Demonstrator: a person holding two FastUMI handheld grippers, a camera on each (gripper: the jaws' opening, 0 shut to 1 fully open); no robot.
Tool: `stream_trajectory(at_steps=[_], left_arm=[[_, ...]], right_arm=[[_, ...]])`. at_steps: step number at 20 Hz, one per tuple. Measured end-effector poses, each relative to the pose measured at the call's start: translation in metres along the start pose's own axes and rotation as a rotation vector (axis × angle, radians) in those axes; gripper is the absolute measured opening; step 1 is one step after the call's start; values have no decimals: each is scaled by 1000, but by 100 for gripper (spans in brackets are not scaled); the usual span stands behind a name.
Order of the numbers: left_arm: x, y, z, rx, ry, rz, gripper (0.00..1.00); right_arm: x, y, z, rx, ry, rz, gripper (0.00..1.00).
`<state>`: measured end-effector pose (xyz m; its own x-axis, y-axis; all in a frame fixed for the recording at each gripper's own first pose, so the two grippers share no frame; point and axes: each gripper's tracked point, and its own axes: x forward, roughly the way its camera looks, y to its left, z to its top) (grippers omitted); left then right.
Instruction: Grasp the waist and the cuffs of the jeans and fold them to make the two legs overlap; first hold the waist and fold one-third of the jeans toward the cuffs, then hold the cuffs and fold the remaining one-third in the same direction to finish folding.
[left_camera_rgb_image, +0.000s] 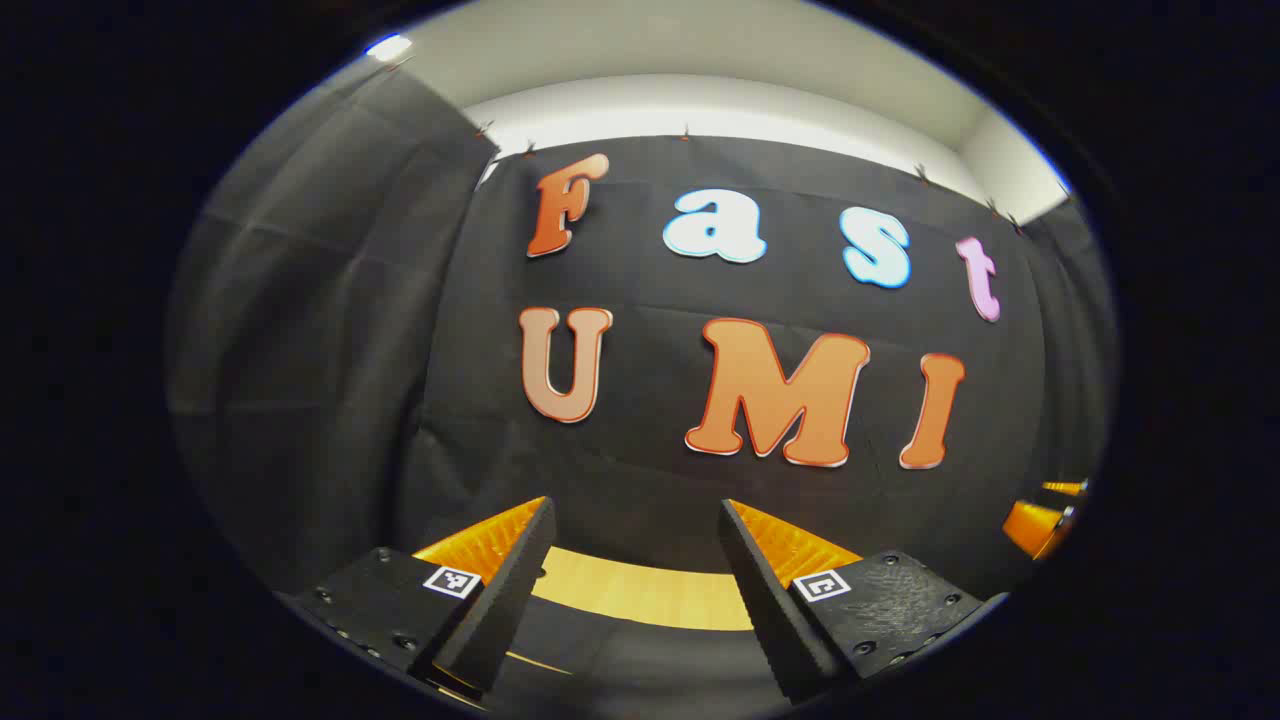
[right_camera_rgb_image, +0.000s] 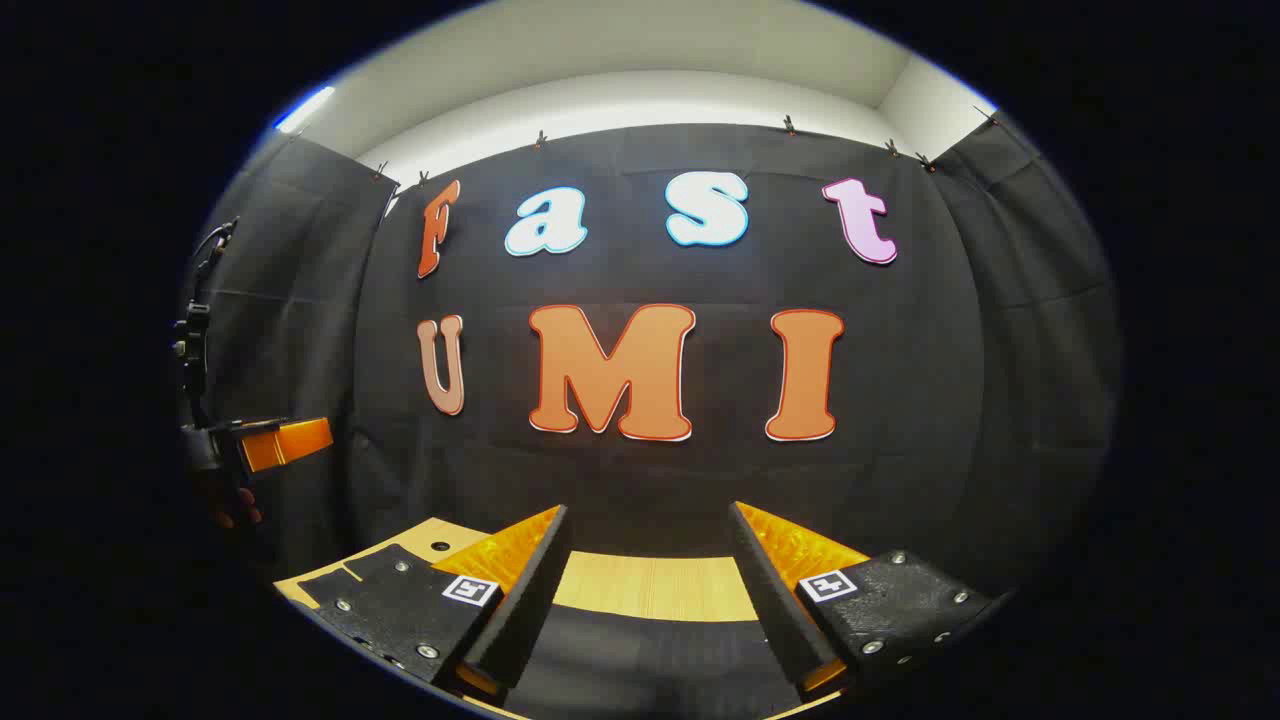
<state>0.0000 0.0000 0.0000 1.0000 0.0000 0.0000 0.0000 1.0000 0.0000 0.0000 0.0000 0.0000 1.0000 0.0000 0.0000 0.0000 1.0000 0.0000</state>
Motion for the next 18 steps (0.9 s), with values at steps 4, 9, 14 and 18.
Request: stream_trajectory(at_steps=[4,9,14,18], left_arm=[[-10,-34,-10,81,-3,-58,95],[-24,-41,-1,24,-42,-74,97],[-32,-42,1,41,-59,-67,95],[-38,-49,-5,54,-51,-81,95]], right_arm=[[-2,0,-6,22,19,4,94],[-8,-1,5,8,-24,3,93],[-13,-4,2,13,-31,-1,94],[-15,-4,5,4,-45,-3,94]])
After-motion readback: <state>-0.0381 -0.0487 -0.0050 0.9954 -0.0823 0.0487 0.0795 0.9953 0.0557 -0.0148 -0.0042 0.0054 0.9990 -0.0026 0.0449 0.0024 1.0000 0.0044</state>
